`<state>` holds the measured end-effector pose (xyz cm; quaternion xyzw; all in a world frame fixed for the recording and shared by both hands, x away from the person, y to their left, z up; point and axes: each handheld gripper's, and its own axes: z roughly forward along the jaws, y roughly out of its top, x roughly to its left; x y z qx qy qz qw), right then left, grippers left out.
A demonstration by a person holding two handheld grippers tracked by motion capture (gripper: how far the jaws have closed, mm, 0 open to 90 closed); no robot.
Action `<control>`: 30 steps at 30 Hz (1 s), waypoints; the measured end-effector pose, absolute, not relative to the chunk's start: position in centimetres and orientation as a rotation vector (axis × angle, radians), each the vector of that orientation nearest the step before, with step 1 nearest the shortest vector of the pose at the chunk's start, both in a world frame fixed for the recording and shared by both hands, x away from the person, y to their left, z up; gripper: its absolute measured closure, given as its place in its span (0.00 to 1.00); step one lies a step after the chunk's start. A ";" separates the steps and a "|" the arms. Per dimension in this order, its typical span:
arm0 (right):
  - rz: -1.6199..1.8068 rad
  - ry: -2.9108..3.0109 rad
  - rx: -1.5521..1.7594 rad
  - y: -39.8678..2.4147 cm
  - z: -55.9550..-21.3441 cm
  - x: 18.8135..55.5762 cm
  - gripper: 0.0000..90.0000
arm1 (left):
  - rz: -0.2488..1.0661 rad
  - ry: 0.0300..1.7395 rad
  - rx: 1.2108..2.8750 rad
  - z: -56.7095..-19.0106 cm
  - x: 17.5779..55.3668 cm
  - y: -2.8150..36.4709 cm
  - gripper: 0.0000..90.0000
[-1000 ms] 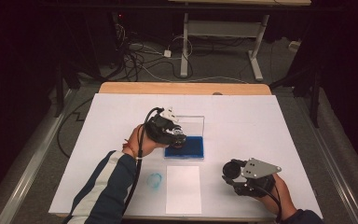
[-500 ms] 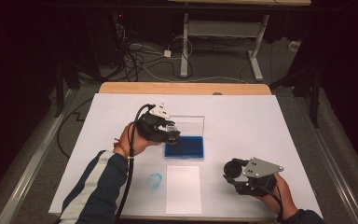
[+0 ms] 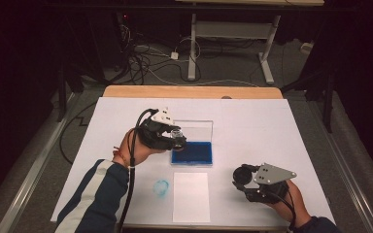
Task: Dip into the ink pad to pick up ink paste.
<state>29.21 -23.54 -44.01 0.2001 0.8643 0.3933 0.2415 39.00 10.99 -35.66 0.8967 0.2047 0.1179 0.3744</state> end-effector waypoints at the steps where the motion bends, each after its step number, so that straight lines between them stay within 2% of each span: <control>1: 1.078 2.365 0.542 -23.5 -44.0 29.1 0.43 | 0.299 0.522 2.299 -35.7 38.8 10.9 0.60; 30: 1.068 2.363 0.541 -23.3 -44.0 28.7 0.43 | 0.312 0.399 2.309 -35.3 35.6 10.7 0.60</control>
